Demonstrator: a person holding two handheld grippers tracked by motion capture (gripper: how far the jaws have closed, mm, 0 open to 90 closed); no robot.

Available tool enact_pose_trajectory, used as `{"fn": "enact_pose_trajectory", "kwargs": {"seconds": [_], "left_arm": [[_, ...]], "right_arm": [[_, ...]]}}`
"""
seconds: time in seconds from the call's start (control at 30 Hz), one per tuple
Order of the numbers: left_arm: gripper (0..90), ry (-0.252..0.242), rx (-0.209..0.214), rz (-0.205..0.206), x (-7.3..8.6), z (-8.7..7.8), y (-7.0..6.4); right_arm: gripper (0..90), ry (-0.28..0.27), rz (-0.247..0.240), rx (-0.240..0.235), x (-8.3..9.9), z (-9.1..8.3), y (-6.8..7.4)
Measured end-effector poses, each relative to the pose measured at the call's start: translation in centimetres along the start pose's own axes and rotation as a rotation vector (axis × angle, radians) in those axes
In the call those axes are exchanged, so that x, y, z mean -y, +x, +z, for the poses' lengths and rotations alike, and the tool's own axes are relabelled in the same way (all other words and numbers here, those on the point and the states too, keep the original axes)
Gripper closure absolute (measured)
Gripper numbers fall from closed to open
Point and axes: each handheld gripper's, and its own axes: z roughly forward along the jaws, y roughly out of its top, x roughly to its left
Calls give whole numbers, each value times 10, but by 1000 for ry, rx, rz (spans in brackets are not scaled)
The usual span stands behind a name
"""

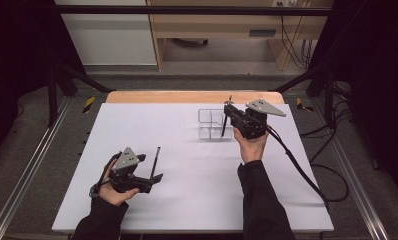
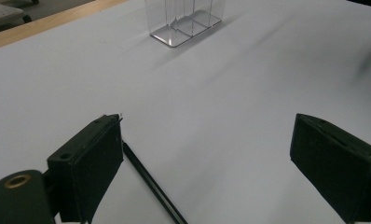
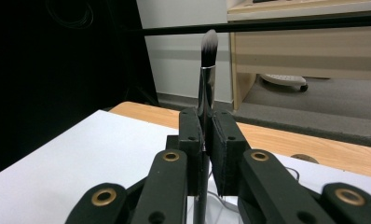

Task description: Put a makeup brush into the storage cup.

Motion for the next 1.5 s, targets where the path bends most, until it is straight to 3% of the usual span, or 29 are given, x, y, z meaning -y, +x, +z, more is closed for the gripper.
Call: {"fn": "enact_pose_trajectory", "kwargs": {"seconds": [0.33,1.5], "left_arm": [[83,6,-1,-1,1,1,0],[83,13,-3,1,2,4,1]], "right_arm": [[840,-12,0,9,-5,1,-5],[841,-24,17,37,-16,33,-19]]}}
